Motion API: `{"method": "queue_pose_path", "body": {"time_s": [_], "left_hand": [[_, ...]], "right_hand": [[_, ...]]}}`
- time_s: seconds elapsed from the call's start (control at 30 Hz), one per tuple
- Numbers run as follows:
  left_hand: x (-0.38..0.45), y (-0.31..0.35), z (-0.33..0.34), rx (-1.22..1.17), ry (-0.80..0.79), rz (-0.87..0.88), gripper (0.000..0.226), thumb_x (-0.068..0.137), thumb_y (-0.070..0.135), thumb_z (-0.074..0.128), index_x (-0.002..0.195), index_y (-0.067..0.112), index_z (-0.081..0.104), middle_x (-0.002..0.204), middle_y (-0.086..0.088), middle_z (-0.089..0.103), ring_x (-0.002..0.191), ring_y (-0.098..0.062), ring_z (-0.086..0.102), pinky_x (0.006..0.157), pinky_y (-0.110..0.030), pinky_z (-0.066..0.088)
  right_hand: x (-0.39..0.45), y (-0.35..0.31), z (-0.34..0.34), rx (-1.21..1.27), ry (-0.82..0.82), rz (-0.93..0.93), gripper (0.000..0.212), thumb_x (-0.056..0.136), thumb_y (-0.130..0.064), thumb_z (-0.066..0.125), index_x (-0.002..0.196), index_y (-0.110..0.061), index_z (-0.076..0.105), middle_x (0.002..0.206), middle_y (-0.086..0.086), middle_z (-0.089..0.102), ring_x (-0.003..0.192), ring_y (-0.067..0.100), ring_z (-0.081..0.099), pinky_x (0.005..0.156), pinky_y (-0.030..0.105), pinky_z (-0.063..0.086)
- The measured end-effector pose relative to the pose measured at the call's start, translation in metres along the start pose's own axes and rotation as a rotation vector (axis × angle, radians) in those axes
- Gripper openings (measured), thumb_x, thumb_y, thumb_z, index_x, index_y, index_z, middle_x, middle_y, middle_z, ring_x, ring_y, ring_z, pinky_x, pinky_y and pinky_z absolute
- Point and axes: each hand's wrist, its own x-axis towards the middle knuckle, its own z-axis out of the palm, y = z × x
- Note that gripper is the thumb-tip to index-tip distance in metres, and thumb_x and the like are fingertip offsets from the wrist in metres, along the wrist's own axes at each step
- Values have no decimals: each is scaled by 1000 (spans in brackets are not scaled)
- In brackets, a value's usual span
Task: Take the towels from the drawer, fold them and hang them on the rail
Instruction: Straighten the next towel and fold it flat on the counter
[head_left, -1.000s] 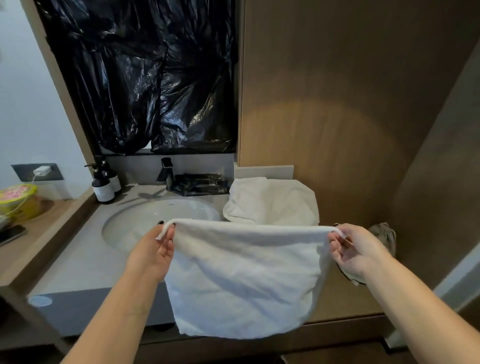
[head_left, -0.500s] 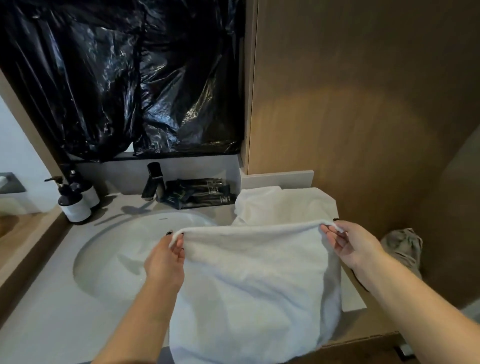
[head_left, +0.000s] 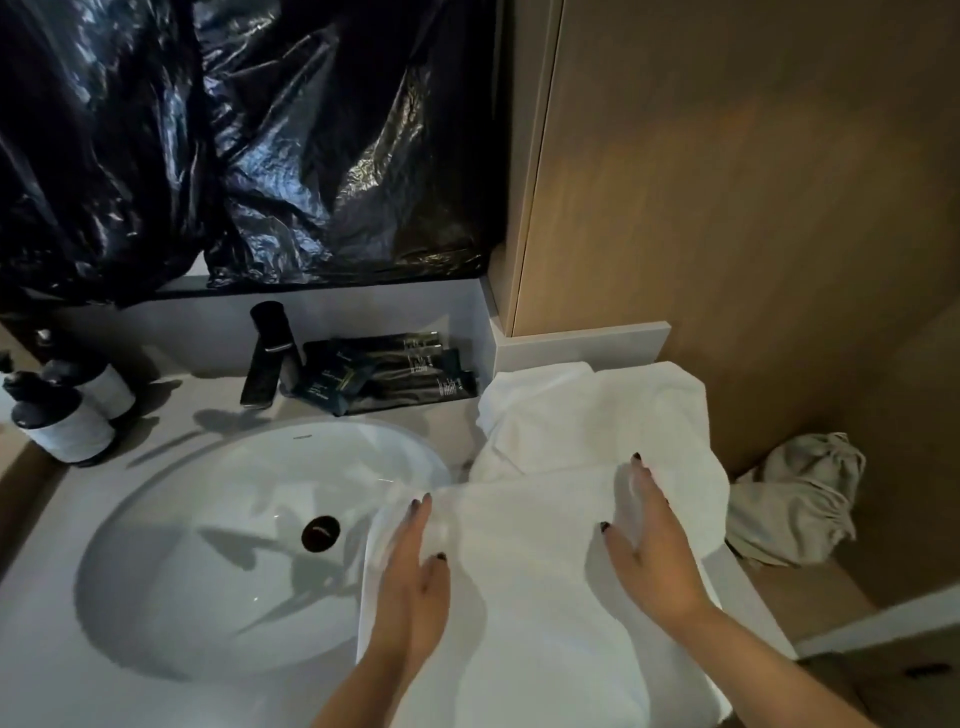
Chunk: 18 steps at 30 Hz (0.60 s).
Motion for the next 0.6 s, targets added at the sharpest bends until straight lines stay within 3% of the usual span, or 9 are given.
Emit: {"method": "queue_pose_path", "body": {"time_s": [0.07, 0.13, 0.2, 0.27, 0.33, 0.4, 0.6], "left_hand": [[-8, 0, 11, 83, -129, 178, 78, 99, 9, 46, 152, 52, 9, 157, 37, 5, 144, 12, 6, 113, -19, 28], [-7, -3, 23, 235, -215, 352, 79, 99, 6, 44, 153, 46, 2, 161, 27, -12, 147, 8, -4, 114, -17, 26], [-1, -8, 30, 477, -311, 398, 71, 101, 9, 37, 152, 35, -4, 158, 12, -27, 150, -6, -16, 122, -23, 8], [1, -10, 33, 738, -359, 371, 59, 102, 23, 17, 148, 26, -20, 151, 2, -40, 147, -20, -29, 121, -31, -11], [0, -12, 35, 906, -413, 360, 60, 94, 35, -2, 146, 22, -28, 150, -2, -43, 143, -22, -36, 118, -37, -18], [0, -17, 36, 930, -422, 358, 63, 91, 42, -8, 147, 23, -29, 152, 0, -43, 142, -17, -38, 117, -37, -19], [3, -27, 33, 904, -377, 416, 73, 98, 59, 19, 157, 25, -7, 164, 1, -19, 150, -13, -20, 118, -40, -5]], "right_hand": [[-11, -2, 19, -289, -83, -356, 66, 97, -12, 51, 155, -22, 20, 161, -10, 17, 149, 6, 13, 122, 31, 10], [-19, -8, 41, -409, -209, -571, 60, 97, -13, 42, 154, -16, 27, 163, -4, 18, 151, 14, 15, 122, 35, 9], [-22, -13, 59, -474, -278, -624, 57, 96, -18, 39, 152, -12, 33, 162, 3, 23, 150, 22, 21, 119, 41, 15], [-19, -10, 69, -541, -305, -570, 56, 97, -25, 39, 151, -10, 35, 161, 7, 22, 149, 25, 23, 116, 44, 19], [-16, -1, 71, -550, -346, -531, 58, 100, -31, 37, 154, -11, 26, 163, 7, 15, 151, 22, 14, 118, 42, 14], [-13, 11, 67, -556, -418, -547, 61, 103, -37, 34, 157, -14, 16, 165, 4, 6, 152, 18, 3, 121, 38, 6], [-12, 41, 32, -606, -485, -545, 64, 104, -40, 32, 158, -18, 9, 166, 0, 3, 152, 13, 4, 121, 34, 3]]}}
